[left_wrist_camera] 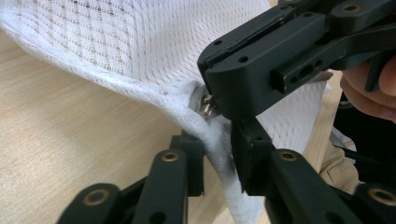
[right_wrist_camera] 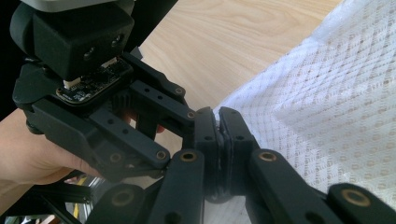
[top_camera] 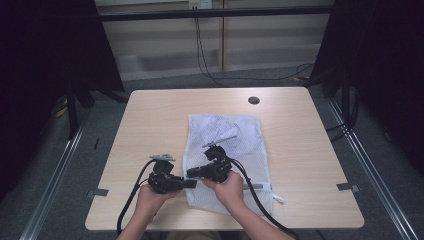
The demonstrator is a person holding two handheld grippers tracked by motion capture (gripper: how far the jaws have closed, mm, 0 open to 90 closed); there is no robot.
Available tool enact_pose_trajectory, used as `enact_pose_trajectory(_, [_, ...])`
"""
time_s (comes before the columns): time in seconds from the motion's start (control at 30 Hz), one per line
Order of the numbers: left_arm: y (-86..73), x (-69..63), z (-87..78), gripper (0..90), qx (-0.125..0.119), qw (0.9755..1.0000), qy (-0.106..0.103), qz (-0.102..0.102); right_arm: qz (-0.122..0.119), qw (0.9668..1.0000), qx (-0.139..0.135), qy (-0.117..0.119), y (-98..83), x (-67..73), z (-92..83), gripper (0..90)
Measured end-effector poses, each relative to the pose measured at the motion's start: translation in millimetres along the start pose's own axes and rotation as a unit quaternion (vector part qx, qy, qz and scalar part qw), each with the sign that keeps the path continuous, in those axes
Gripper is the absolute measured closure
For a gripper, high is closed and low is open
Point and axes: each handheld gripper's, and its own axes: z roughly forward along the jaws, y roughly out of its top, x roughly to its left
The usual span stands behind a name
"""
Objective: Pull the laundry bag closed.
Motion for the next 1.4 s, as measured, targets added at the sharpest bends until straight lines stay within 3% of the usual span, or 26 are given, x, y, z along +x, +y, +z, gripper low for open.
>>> enact_pose_trajectory(0.27, [-0.3, 1.3, -2.3, 87.0, -0.002, 0.9998, 0.003, -0.018, 0.0, 1.0, -0.001, 0.002, -0.1, 0.7, -0.2, 86.7])
enact_pose_trajectory(0.77, [0.4, -0.3, -7.5, 88.5, -0.007, 0.9997, 0.01, -0.02, -0.006, 1.0, 0.0, 0.002, -0.8, -0.8, -5.2, 87.1])
enact_pose_trajectory(1.4, [0.8, 0.1, -8.2, 88.4, -0.009, 0.9997, 0.01, -0.022, 0.006, 1.0, 0.001, 0.006, -6.6, -9.3, -12.7, 87.1])
